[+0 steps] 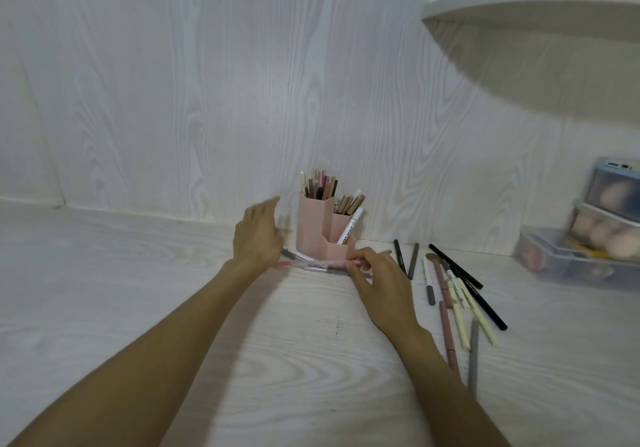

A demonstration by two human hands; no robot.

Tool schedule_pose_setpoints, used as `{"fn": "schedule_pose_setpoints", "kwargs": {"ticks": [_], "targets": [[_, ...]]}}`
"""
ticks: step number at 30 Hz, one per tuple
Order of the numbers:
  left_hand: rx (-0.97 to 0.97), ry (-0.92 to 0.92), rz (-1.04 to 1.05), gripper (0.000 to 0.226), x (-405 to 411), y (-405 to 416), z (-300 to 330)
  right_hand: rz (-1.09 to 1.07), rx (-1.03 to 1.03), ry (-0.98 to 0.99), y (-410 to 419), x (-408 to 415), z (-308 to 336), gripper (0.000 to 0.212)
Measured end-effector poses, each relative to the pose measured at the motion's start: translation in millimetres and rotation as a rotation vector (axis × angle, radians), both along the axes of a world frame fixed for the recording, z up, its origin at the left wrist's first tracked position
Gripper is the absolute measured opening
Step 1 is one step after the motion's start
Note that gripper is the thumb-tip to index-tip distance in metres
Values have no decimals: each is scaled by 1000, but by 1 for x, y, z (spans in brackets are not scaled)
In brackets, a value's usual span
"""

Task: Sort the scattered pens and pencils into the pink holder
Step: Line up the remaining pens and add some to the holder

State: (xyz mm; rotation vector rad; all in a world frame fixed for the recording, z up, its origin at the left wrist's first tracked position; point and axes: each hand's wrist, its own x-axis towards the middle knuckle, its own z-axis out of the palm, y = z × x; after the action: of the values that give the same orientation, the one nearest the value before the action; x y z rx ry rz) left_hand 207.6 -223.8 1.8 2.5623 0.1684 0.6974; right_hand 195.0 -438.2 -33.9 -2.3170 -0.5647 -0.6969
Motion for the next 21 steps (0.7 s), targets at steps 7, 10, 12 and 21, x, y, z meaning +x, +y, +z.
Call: {"fn": "schedule_pose_setpoints", "kwargs": {"ticks": [7,10,12,21], "targets": [[208,211,-174,55,-14,8,-46,-67,194,-71,3,-8,7,11],[158,9,-73,36,-33,7,-53,-67,270,-119,4,-8,9,15],[137,-13,-34,31,-44,6,-55,-63,295,-160,6,-9,10,15],[-9,-19,-27,29,-49,6,-51,100,793,-357,40,-28,105,28]]}}
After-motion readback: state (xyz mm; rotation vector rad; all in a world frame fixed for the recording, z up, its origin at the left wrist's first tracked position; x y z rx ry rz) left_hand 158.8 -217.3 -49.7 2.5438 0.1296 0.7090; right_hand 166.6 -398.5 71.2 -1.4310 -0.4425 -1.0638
